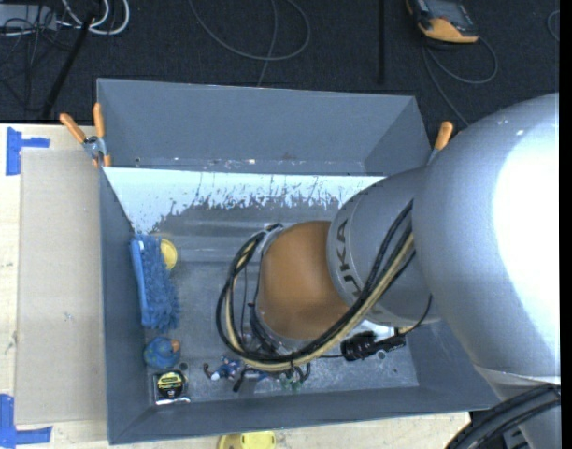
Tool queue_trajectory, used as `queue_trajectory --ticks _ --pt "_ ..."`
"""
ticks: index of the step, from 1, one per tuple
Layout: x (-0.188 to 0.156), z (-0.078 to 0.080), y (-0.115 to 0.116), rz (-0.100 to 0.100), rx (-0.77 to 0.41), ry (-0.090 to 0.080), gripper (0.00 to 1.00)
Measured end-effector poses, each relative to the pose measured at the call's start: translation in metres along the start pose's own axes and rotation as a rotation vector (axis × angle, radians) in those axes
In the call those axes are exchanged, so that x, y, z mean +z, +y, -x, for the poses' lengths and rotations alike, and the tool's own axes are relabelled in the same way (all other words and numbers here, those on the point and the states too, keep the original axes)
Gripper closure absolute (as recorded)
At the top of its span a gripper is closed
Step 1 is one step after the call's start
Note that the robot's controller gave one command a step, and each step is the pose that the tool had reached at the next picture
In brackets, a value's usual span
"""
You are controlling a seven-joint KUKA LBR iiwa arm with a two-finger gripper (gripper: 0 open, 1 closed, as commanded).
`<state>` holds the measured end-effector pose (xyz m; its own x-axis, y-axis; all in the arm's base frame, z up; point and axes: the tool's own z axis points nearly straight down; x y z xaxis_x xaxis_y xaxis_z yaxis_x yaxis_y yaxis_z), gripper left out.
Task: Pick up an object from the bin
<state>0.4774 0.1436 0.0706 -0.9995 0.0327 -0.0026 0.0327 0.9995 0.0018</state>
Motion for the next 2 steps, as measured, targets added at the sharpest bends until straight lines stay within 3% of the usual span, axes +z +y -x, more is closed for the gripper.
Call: queue_trajectory --ticks 2 --pt "-0.0026 -0.0007 -0.0003 -0.001 0.001 0.003 1.0"
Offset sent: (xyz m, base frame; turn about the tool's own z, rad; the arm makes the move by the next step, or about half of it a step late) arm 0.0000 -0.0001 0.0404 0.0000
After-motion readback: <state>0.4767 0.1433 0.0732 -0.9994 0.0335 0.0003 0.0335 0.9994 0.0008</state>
